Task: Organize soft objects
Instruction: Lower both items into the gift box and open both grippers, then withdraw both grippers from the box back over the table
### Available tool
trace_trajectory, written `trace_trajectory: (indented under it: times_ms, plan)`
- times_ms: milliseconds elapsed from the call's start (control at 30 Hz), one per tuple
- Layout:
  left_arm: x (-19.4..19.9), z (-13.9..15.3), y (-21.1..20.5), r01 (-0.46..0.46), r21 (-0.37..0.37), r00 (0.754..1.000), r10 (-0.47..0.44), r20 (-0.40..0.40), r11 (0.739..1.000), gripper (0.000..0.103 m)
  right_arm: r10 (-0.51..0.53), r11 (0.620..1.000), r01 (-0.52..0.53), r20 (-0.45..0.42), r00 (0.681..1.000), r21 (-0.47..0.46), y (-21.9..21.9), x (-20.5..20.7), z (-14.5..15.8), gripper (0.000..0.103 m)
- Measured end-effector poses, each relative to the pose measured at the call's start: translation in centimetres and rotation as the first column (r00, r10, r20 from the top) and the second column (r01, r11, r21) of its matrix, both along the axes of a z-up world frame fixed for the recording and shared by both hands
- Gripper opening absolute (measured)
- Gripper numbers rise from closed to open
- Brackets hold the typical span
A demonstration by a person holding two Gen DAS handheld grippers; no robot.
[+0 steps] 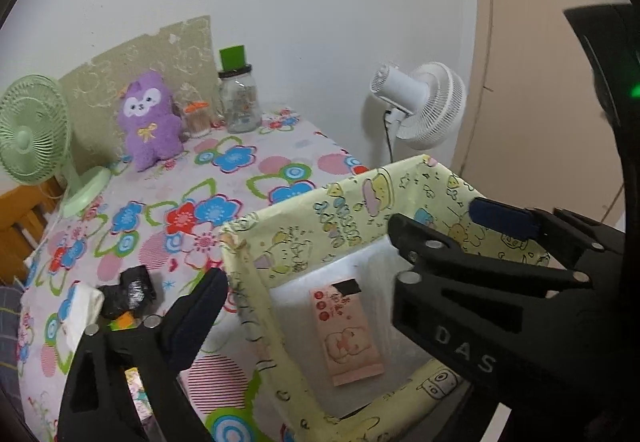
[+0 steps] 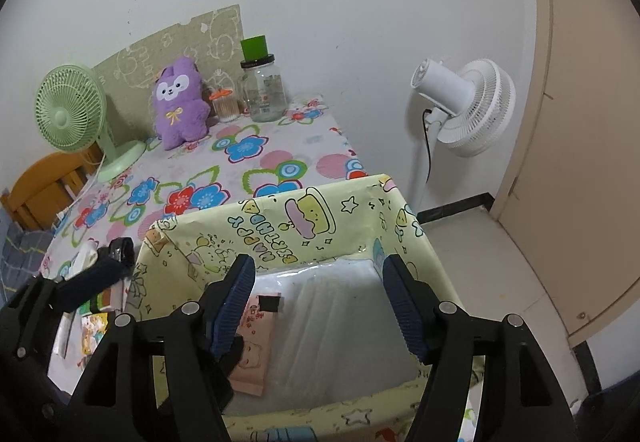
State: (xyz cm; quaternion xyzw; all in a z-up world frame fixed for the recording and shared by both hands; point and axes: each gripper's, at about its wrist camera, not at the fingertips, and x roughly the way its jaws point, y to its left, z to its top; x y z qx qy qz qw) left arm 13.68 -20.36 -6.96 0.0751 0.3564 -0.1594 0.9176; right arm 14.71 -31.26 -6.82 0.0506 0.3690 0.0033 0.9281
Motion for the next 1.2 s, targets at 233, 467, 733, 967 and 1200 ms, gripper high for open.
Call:
trace_trajectory:
  times_ms: [233, 467, 733, 967, 1200]
  plan:
    - [-1.0, 0.6, 0.9, -0.039, 0.014, 0.999, 0.038, 0.019, 0.999, 0.1, -0.005, 1.0, 0.006, 0.033, 0.999, -0.008, 0.6, -1.4, 0.9, 0.079]
    - [-2.2, 1.4, 2.0, -0.075, 0.01, 0.996, 0.075, 0.041, 0.997, 0.103, -0.016, 1.0, 0.017, 0.063, 0.998, -0.013, 1.3, -2.7, 1.8, 0.085]
    - [-3.5, 2.2, 3.4, -0.08, -0.008, 0.995, 0.08, 0.057, 0.997, 0.103, -0.015, 0.999, 0.019, 0.104, 0.994, -0.032, 2.7, -4.3, 2.7, 0.093]
    - [-4.3, 2.6, 4.8, -0.074, -0.025, 0.996, 0.075, 0.04, 0.997, 0.103, -0.009, 0.999, 0.014, 0.126, 0.992, -0.038, 4.2, -5.7, 3.6, 0.095]
    - [-5.4, 3.2, 6.6, -0.091, -0.033, 0.994, 0.092, 0.059, 0.995, 0.103, 0.004, 0.999, 0.004, 0.152, 0.988, -0.05, 5.8, -6.9, 4.4, 0.096]
